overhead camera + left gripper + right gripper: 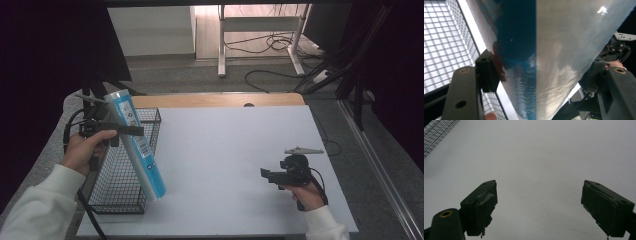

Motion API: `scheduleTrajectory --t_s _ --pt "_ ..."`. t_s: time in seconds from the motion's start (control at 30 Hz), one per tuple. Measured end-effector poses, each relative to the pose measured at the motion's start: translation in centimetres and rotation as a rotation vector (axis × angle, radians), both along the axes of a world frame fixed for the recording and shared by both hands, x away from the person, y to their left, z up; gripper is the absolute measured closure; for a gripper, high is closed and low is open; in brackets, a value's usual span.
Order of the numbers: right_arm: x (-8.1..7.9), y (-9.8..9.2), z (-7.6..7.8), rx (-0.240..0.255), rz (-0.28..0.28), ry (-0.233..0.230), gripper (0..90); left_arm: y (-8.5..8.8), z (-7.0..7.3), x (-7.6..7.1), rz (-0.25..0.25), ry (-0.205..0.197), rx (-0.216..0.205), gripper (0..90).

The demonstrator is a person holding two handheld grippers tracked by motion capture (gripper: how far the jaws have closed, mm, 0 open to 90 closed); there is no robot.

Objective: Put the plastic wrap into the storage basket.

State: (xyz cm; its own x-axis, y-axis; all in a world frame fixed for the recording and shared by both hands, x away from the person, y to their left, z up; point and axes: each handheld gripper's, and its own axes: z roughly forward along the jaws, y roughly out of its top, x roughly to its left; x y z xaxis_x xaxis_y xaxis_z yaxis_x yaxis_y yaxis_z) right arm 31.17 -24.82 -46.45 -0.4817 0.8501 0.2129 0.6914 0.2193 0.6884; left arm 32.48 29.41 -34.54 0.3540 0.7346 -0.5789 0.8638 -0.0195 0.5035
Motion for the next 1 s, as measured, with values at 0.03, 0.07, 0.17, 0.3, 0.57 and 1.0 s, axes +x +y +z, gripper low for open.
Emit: scheduleTrajectory --t_s 0.03,0.07,0.17,0.3,0.57,1.0 --pt "0.0 0.0 0.0 0.0 0.0 0.001 13.9 0.0 0.0 0.0 0.0 0.0 0.0 32.0" --pt "0.0 0.0 -0.1 -0.001 0.0 0.002 13.9 0.4 0.2 0.0 0.001 -0.001 0.0 32.0" --pt "0.1 0.0 -0.1 -0.002 0.001 0.003 13.9 1.3 0.5 -0.1 0.012 -0.001 -0.007 32.0" --pt "0.2 0.0 -0.2 -0.005 -0.001 0.007 13.9 2.5 0.8 -0.1 0.021 0.003 -0.02 32.0" --pt "0.3 -0.1 -0.4 -0.008 -0.008 0.015 13.9 4.4 2.1 -0.8 0.016 -0.024 -0.034 32.0" --pt "0.4 0.0 -0.7 -0.015 -0.008 0.027 13.9 6.7 2.1 -0.3 0.063 -0.011 0.015 32.0"
